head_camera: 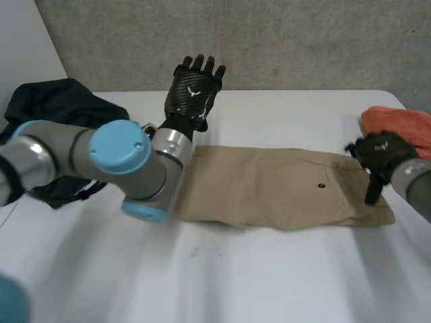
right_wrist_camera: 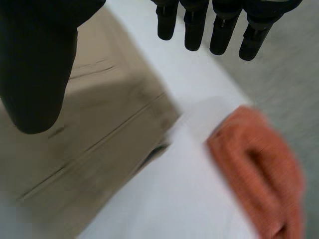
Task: Fold the laundry.
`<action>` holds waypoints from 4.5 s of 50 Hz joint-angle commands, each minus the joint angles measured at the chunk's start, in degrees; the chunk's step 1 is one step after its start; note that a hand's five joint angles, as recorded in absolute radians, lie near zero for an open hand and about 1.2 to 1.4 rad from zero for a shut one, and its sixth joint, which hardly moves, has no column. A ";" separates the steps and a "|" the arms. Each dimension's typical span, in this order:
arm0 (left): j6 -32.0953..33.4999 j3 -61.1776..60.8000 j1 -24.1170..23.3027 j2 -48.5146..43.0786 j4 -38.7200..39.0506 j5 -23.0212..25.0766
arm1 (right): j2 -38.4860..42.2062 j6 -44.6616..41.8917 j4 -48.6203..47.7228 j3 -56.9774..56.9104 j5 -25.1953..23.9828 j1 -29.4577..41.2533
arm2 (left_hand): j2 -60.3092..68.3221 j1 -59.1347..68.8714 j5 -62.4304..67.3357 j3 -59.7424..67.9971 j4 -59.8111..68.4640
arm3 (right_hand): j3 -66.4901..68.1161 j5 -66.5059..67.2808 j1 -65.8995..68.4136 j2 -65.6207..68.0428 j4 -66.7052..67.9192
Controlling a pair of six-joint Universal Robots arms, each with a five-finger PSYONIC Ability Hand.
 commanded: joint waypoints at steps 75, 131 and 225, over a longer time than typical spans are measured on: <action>-22.74 9.38 -10.18 -0.95 -30.15 -0.95 | 1.85 23.10 -4.04 -2.96 -8.84 8.20 | 0.80 1.47 -0.21 0.59 0.97 | -3.98 -4.26 -3.21 -3.85 -3.94; -20.10 15.54 -4.20 9.32 -43.16 28.93 | -1.75 11.15 -46.31 31.40 -3.83 20.86 | 0.46 1.14 -0.55 0.26 0.64 | -3.98 -4.26 -3.21 -3.85 -3.94; -22.65 11.85 -2.10 16.18 -38.51 26.38 | 39.02 25.65 -46.58 -40.40 -19.73 -18.86 | 0.13 0.80 -0.89 -0.08 0.30 | 66.02 65.74 66.79 66.15 66.06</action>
